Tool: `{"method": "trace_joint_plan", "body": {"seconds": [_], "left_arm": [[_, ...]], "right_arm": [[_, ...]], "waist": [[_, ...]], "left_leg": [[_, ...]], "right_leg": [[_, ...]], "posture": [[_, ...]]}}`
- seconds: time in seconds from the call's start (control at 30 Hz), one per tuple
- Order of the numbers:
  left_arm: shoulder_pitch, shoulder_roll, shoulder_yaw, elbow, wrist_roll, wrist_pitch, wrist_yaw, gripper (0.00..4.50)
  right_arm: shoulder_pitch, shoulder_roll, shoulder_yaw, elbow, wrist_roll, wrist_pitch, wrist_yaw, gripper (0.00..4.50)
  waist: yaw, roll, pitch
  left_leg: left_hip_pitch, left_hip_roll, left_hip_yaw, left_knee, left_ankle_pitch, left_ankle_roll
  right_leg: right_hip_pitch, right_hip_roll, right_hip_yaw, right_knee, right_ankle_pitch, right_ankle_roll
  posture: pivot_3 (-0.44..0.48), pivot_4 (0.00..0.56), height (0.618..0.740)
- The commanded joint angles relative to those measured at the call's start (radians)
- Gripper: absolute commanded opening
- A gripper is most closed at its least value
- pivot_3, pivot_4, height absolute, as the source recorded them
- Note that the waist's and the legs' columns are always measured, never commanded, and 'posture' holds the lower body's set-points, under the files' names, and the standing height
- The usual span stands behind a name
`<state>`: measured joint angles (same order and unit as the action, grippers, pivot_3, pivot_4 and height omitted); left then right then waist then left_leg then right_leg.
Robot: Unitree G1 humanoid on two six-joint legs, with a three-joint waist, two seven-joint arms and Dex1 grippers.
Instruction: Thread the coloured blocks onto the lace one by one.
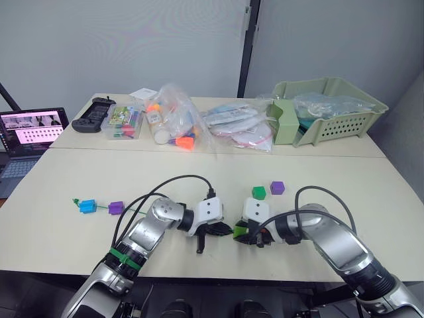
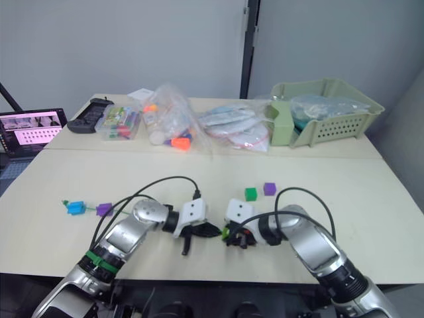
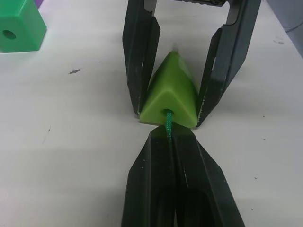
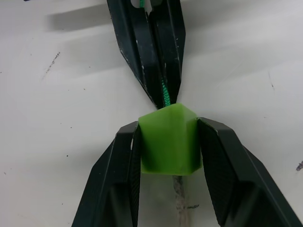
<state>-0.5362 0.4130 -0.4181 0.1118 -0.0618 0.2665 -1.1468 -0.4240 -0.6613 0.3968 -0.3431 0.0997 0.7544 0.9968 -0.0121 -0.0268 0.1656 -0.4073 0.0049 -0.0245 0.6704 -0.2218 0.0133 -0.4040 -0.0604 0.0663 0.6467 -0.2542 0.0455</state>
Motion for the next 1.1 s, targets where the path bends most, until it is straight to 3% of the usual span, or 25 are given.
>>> {"method": "trace_joint_plan", "body": {"seconds": [0.03, 0.07, 0.17, 0.2, 0.4, 0.47, 0.73, 1.1], "left_arm": [[-0.017, -0.004, 0.006, -0.021, 0.001, 0.017, 0.015, 0.02], [-0.017, -0.004, 0.015, -0.028, -0.008, 0.028, 0.013, 0.02], [-0.012, 0.014, 0.025, -0.055, -0.035, 0.049, -0.017, 0.81], [-0.01, 0.025, 0.024, -0.063, -0.038, 0.047, -0.028, 1.21], [-0.024, 0.048, 0.015, -0.112, -0.038, 0.076, -0.036, 3.2], [-0.043, 0.055, -0.007, -0.139, -0.025, 0.088, -0.05, 3.81], [-0.137, -0.004, -0.118, -0.159, 0.06, 0.192, -0.013, 3.81], [-0.203, -0.036, -0.252, -0.022, 0.203, 0.196, 0.028, 3.81]], "right_arm": [[0.013, -0.004, 0.024, -0.015, 0.01, 0.014, 0.003, 1.29], [0.014, -0.001, 0.023, -0.016, 0.013, 0.016, 0.002, 1.29], [0.015, 0.007, 0.019, -0.021, 0.02, 0.021, -0.005, 1.29], [0.016, 0.011, 0.013, -0.023, 0.023, 0.021, -0.01, 2.37], [0.03, 0.0, -0.04, -0.067, 0.054, 0.048, -0.021, 4.35], [0.055, -0.039, -0.083, -0.103, 0.069, 0.051, -0.021, 4.5], [0.158, -0.184, -0.198, -0.149, 0.12, 0.023, 0.005, 4.5], [0.126, -0.205, -0.167, -0.119, 0.116, 0.026, -0.005, 4.5]], "waist": [[-0.001, 0.0, 0.0], [-0.001, 0.0, 0.0], [-0.001, 0.0, 0.0], [-0.001, 0.0, 0.0], [-0.001, 0.0, 0.0], [0.002, 0.0, 0.0], [0.004, 0.0, 0.0], [0.0, -0.001, 0.0]], "left_leg": [[0.0, 0.0, 0.0, 0.0, 0.0, 0.0], [0.0, 0.0, 0.0, 0.0, 0.0, 0.0], [0.0, 0.0, 0.0, 0.0, 0.0, 0.0], [0.0, 0.0, 0.0, 0.0, 0.0, 0.0], [-0.001, 0.0, 0.0, -0.001, 0.0, 0.0], [-0.001, 0.0, 0.0, -0.001, 0.0, 0.0], [-0.002, -0.001, 0.001, 0.0, 0.0, 0.0], [-0.002, -0.001, 0.002, 0.0, 0.0, 0.0]], "right_leg": [[0.0, 0.0, 0.0, 0.0, 0.0, 0.0], [0.0, 0.0, 0.0, 0.0, 0.0, 0.0], [0.0, 0.0, 0.0, 0.0, 0.0, 0.0], [0.0, 0.0, 0.0, 0.0, 0.0, 0.0], [-0.001, 0.0, 0.0, 0.0, 0.0, 0.0], [-0.001, 0.0, 0.0, 0.0, 0.0, 0.0], [0.0, 0.0, 0.0, -0.001, 0.0, 0.001], [0.0, 0.0, 0.001, -0.002, -0.001, 0.001]], "posture": [[0.0, 0.15, 0.74], [0.0, 0.15, 0.74], [0.0, 0.15, 0.74], [0.0, 0.15, 0.74], [0.0, 0.15, 0.74], [0.0, 0.15, 0.74], [0.0, 0.15, 0.74], [0.0, 0.15, 0.74]]}}
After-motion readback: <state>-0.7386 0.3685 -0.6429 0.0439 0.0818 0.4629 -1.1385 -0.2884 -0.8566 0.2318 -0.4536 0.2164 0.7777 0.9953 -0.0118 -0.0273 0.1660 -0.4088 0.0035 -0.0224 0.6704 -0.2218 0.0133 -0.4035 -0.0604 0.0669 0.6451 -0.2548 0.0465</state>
